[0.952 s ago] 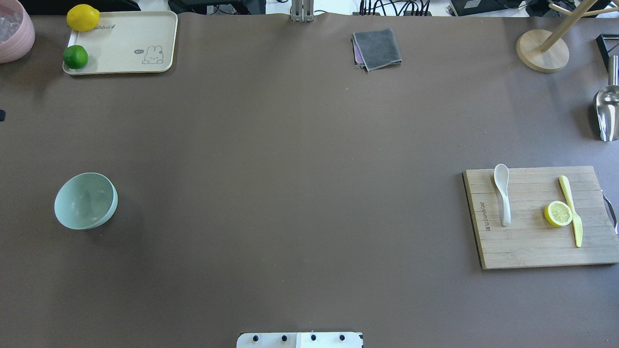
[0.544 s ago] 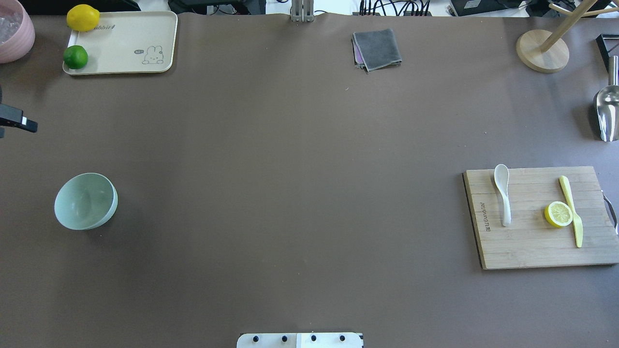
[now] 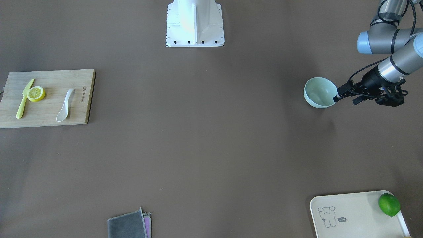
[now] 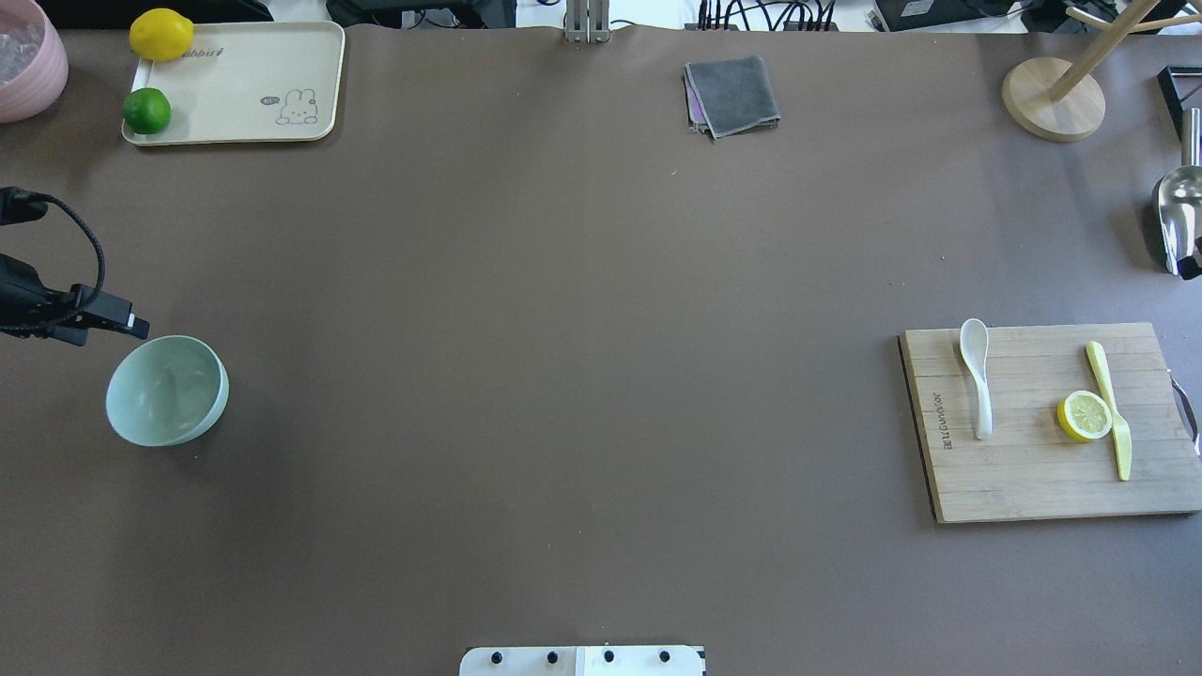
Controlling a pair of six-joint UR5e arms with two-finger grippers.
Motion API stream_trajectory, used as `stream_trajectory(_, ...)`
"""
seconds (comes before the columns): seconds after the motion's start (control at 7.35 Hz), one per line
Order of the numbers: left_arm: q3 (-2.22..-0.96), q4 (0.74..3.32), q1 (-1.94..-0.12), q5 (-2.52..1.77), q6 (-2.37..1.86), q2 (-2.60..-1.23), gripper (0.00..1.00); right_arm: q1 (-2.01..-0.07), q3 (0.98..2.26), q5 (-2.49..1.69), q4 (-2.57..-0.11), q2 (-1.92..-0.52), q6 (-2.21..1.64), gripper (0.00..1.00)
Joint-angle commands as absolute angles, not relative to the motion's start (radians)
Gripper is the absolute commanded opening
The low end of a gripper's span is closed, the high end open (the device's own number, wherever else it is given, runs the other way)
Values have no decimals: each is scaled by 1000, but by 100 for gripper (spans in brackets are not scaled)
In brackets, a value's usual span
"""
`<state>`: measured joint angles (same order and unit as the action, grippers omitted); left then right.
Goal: Place spoon in bowl
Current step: 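Move the left gripper toward the pale green bowl's rim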
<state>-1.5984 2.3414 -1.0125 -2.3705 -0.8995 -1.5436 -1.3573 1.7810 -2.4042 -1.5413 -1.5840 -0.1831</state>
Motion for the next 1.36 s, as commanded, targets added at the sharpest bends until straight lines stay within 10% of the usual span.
stream_trajectory(0.0,-1592,2377,-960,-2370,-899,-1504,97,-1322,1827,-2416,-1540,-1582,-311,100)
stream_trajectory(0.14,-1580,2388,-950,-2372,-900,-1503,91,-1319,1830,-2419,-1540,-1582,-319,100)
stream_trajectory(0.54,-1485,2549,-945,-2384,-905,-1502,1,-1318,1830,-2421,-1540,-1583,-318,100)
stream_trajectory(1.22,-1630,2540,-994,-2554,-1139,-1517,0,-1318,1833,-2416,-1542,-1585,-319,100)
